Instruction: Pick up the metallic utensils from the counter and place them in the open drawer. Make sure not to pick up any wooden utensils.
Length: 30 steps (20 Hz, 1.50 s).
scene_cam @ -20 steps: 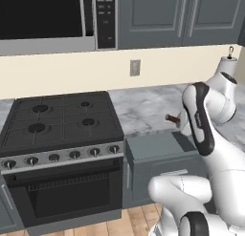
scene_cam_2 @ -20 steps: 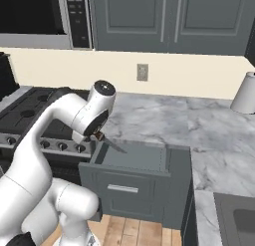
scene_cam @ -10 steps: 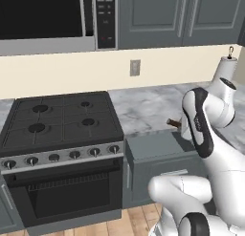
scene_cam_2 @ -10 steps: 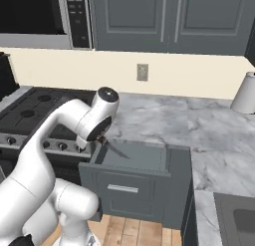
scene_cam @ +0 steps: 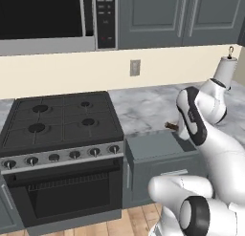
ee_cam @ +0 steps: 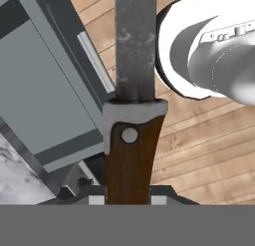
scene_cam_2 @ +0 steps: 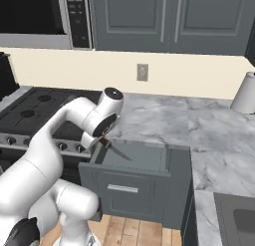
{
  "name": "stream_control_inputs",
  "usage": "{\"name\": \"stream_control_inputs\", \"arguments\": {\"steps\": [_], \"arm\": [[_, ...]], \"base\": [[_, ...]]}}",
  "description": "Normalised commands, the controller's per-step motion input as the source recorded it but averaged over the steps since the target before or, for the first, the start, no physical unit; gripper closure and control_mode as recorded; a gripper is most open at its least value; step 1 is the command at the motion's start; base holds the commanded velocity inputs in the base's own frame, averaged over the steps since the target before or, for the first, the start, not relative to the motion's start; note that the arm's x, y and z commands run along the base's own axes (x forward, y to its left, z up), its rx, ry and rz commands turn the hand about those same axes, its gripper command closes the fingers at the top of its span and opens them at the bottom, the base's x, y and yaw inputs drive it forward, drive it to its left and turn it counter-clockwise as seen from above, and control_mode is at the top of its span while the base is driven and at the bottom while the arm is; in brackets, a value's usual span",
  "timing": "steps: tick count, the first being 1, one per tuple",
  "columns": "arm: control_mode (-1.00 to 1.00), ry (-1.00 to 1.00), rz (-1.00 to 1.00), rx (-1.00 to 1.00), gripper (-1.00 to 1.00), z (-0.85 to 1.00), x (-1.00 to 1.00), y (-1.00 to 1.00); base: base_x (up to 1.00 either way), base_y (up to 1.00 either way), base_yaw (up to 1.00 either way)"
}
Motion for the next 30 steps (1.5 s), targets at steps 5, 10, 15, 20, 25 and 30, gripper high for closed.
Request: {"name": "stream_control_inputs", "arguments": {"steps": [5,10,15,20,25,30], "arm": [[-1.0,0.0,0.0,0.0,1.0,-0.24,0.2,-0.01],[-1.0,0.0,0.0,0.0,1.0,-0.3,0.15,-0.01],[-1.0,0.0,0.0,0.0,1.0,-0.3,0.18,-0.01],[-1.0,0.0,0.0,0.0,1.0,-0.25,0.16,-0.02],[-1.0,0.0,0.0,0.0,1.0,-0.22,0.17,-0.03],[-1.0,0.0,0.0,0.0,1.0,-0.18,0.16,-0.05]], "base": [[0.0,0.0,0.0],[0.0,0.0,0.0],[0.0,0.0,0.0],[0.0,0.0,0.0],[0.0,0.0,0.0],[0.0,0.0,0.0]]}}
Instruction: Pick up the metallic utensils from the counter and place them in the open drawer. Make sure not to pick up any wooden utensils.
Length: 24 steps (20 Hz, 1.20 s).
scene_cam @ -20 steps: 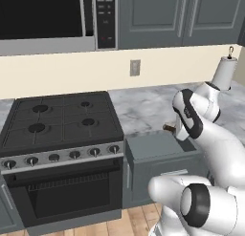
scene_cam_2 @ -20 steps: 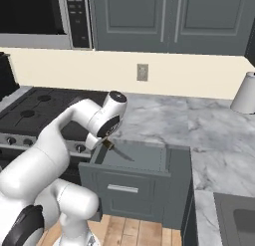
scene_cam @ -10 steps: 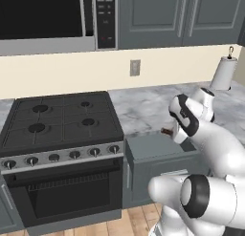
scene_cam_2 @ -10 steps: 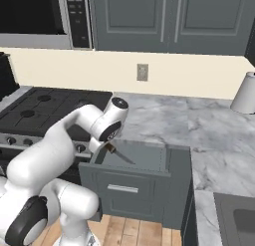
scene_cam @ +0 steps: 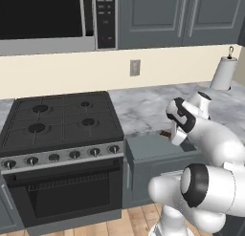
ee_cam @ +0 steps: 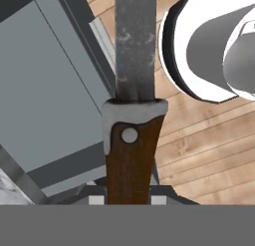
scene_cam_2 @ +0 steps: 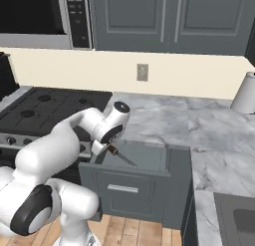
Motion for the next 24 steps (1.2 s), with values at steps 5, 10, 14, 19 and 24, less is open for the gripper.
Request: {"name": "stream_control_inputs", "arguments": {"steps": [5,10,14,19,24], "arm": [[-1.0,0.0,0.0,0.0,1.0,-0.17,0.14,-0.05],[-1.0,0.0,0.0,0.0,1.0,-0.18,0.14,-0.07],[-1.0,0.0,0.0,0.0,1.0,-0.18,0.14,-0.05],[-1.0,0.0,0.0,0.0,1.0,-0.17,0.14,-0.05],[-1.0,0.0,0.0,0.0,1.0,-0.18,0.11,-0.04]], "base": [[0.0,0.0,0.0],[0.0,0.0,0.0],[0.0,0.0,0.0],[0.0,0.0,0.0],[0.0,0.0,0.0]]}}
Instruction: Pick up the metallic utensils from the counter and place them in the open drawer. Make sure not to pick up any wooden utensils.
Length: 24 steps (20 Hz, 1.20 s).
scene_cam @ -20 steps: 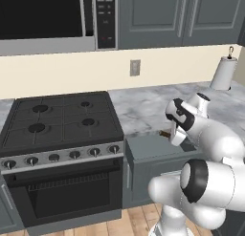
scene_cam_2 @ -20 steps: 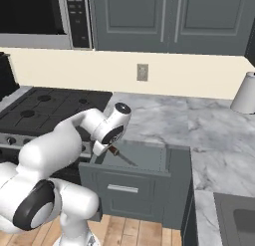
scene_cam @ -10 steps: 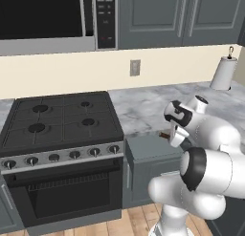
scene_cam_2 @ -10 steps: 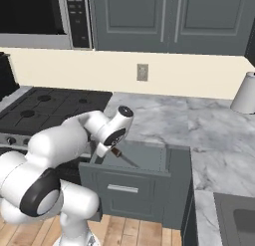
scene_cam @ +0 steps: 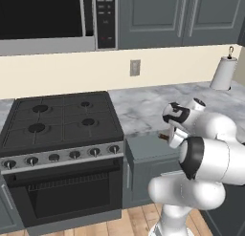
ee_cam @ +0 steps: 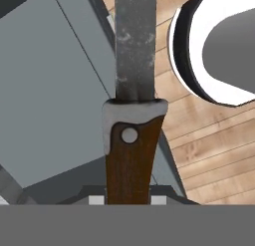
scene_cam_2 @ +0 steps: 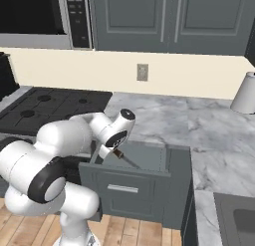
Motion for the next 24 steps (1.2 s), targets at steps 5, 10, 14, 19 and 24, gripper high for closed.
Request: {"name": "stream_control_inputs", "arguments": {"steps": [5,10,14,19,24], "arm": [[-1.0,0.0,0.0,0.0,1.0,-0.21,0.08,-0.02],[-1.0,0.0,0.0,0.0,1.0,-0.21,0.09,0.0],[-1.0,0.0,0.0,0.0,1.0,-0.2,0.1,0.0],[-1.0,0.0,0.0,0.0,1.0,-0.13,0.07,-0.01],[-1.0,0.0,0.0,0.0,1.0,-0.09,0.01,-0.01]], "base": [[0.0,0.0,0.0],[0.0,0.0,0.0],[0.0,0.0,0.0],[0.0,0.0,0.0],[0.0,0.0,0.0]]}}
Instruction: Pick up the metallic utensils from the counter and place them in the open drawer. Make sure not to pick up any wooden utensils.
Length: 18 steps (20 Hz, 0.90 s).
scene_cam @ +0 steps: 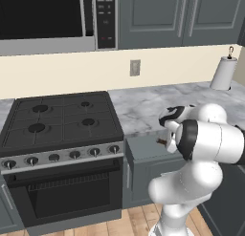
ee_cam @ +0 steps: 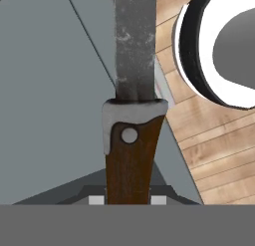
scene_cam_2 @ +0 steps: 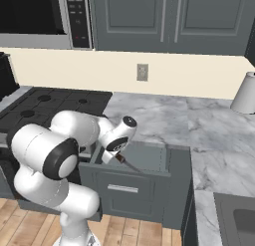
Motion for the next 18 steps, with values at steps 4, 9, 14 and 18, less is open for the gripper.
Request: {"name": "stream_control_inputs", "arguments": {"steps": [4,9,14,18], "arm": [[-1.0,0.0,0.0,0.0,1.0,-0.07,0.0,-0.01],[-1.0,0.0,0.0,0.0,1.0,-0.01,0.07,-0.05],[-1.0,0.0,0.07,0.0,1.0,0.0,0.16,-0.13],[-1.0,0.0,0.17,0.0,1.0,0.0,0.22,-0.14]], "base": [[0.0,0.0,0.0],[0.0,0.0,0.0],[0.0,0.0,0.0],[0.0,0.0,0.0]]}}
